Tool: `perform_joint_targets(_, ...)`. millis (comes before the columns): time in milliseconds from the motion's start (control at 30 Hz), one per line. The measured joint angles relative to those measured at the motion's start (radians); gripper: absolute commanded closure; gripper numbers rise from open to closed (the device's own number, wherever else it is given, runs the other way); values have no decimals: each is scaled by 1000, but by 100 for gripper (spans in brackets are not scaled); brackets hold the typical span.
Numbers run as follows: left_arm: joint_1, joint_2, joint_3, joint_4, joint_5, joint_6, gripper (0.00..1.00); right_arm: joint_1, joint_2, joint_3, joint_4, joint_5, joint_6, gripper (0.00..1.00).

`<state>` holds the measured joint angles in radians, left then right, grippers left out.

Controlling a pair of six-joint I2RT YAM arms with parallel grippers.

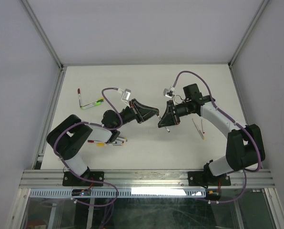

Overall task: Open the pen caps
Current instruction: Open the pen cap from the pen, then place the pen at the center of the board.

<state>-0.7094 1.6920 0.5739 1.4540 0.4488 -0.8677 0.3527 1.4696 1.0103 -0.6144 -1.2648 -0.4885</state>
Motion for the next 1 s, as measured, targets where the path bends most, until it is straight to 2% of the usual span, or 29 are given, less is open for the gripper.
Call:
perform_joint_targets(233, 77, -66, -17, -5, 8, 47, 100, 14, 53, 50, -2, -29, -35, 100)
perform_joint_targets(367, 245, -171, 10, -8, -135, 89, 100, 6, 90, 50, -42, -8, -45, 100)
perform_joint_targets(533, 321, -245, 107, -24, -248, 118, 100, 4, 111, 52, -76, 46, -60, 100)
perform_joint_targets(600, 323, -286, 117, -57, -249, 125, 100, -3, 115, 57, -100, 126, -60, 100)
perform_joint_targets(700, 323, -369, 102, -143, -239, 130, 100, -21, 108, 56, -112, 324, -53, 100)
perform_joint_targets(867, 323, -516, -58, -275, -229, 129, 100, -34, 25, -30, -125, 673, -47, 100)
perform_joint_targets(1000, 323, -550, -162, -367, -192, 119, 100, -65, -36, -132, -148, 842, -40, 100)
